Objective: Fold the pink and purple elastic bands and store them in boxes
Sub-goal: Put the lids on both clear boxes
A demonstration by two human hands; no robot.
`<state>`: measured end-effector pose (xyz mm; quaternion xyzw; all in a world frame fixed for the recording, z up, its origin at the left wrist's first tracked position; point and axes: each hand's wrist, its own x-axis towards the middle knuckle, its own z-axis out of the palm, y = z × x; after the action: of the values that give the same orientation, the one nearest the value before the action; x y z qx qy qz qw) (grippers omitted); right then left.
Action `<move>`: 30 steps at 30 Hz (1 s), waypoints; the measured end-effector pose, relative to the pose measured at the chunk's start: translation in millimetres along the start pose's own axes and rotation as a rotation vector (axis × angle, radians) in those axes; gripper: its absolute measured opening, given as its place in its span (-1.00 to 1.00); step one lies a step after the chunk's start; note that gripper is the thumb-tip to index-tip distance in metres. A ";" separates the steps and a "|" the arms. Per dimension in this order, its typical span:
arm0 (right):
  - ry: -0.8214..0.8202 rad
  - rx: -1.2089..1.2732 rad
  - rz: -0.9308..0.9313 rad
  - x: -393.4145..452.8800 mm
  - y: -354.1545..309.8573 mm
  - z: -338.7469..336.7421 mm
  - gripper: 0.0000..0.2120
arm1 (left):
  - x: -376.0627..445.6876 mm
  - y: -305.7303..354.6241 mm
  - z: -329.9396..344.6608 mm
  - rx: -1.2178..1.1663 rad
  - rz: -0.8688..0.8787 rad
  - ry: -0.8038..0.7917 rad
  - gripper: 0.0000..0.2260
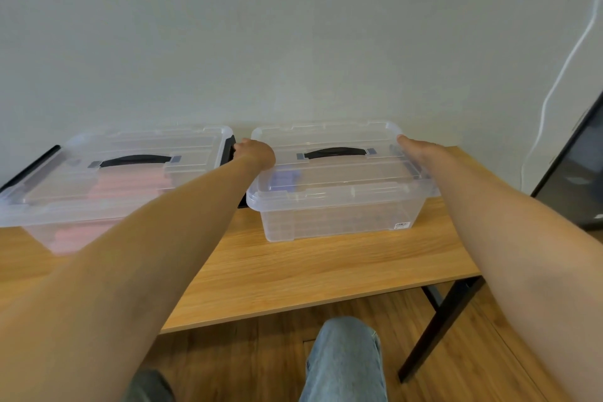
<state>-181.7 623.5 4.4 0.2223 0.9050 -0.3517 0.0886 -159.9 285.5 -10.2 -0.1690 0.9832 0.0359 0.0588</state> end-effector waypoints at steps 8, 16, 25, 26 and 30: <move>0.144 -0.117 -0.028 2.4 8.0 -3.9 -0.24 | -3.0 3.4 0.8 -0.192 -0.020 -0.023 -0.66; 0.258 -0.264 -0.121 1.4 9.5 -8.3 -0.47 | -10.2 10.4 1.2 -0.693 -0.224 -0.047 -0.37; 0.344 -0.349 -0.186 4.5 9.4 -3.6 -0.49 | -10.9 4.5 6.1 -0.697 -0.206 -0.030 -0.34; 0.349 -0.353 -0.193 3.7 9.2 -3.4 -0.50 | -12.6 4.0 5.6 -0.685 -0.203 -0.025 -0.36; 0.380 -0.354 -0.238 2.1 8.5 -1.8 -0.60 | -14.7 3.5 4.0 -0.640 -0.185 0.003 -0.43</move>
<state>-179.6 631.0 -0.1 0.1575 0.9724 -0.1482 -0.0873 -147.0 294.0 -12.1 -0.2673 0.9027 0.3372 0.0042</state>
